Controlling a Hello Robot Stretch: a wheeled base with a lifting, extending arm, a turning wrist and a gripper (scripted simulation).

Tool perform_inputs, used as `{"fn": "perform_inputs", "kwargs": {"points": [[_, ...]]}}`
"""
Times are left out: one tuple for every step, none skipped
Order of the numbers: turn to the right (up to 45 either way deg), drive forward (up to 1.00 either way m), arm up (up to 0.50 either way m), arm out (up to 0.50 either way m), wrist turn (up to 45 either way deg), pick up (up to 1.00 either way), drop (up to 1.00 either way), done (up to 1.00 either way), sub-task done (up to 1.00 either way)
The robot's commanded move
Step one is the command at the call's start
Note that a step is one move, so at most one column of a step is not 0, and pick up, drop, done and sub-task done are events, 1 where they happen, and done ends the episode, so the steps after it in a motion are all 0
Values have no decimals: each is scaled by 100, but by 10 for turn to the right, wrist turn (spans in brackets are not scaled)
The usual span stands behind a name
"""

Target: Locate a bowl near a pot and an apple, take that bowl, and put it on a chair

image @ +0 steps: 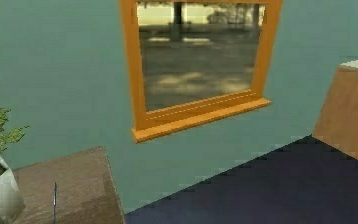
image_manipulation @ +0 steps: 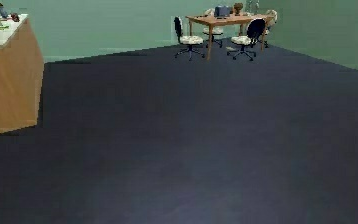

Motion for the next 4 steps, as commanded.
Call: {"fn": "perform_inputs", "kwargs": {"points": [[0,5,0,0,0,0,0,0,0],[-450,0,0,0,0,0,0,0,0],[-450,0,0,0,0,0,0,0,0],[-330,0,0,0,0,0,0,0,0]]}}
